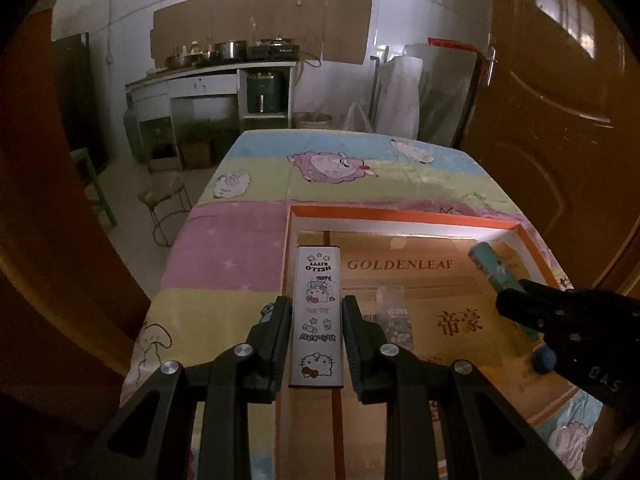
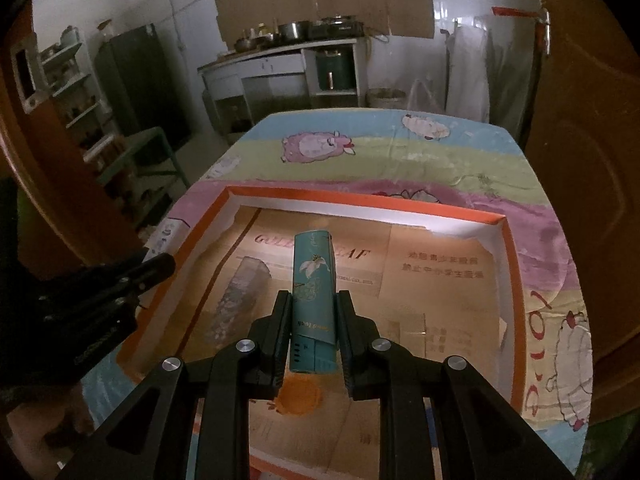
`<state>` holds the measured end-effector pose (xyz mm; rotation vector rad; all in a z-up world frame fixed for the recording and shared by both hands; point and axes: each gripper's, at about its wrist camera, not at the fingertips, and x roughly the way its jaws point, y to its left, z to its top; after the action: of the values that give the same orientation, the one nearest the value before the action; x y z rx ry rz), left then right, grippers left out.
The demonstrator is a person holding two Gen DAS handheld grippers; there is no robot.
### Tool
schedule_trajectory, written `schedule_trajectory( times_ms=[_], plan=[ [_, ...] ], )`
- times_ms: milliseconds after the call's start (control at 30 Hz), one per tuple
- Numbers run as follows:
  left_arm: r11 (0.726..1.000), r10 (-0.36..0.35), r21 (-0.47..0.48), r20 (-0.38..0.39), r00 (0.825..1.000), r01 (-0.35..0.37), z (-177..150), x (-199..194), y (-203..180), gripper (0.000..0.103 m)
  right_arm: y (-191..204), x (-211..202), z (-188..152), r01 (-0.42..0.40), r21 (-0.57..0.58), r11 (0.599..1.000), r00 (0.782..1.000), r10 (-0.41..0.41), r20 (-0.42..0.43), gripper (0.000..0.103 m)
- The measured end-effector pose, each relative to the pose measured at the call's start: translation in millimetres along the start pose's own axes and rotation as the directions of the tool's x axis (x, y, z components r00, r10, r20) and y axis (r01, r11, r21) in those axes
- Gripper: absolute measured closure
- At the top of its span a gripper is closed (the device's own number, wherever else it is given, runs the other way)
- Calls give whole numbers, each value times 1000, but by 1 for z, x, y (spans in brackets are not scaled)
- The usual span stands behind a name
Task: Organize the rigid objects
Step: 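Carry the held box and tube up and over into the tray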
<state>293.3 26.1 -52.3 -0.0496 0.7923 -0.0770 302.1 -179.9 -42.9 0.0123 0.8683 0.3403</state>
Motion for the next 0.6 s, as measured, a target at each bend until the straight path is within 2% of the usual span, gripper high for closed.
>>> schedule_trajectory(
  times_ms=[600],
  plan=[
    [1000,-18,8,-86,996,19,2,33,-2,77,-9,37,4,13,35,999,997,-10,-81,81]
  ],
)
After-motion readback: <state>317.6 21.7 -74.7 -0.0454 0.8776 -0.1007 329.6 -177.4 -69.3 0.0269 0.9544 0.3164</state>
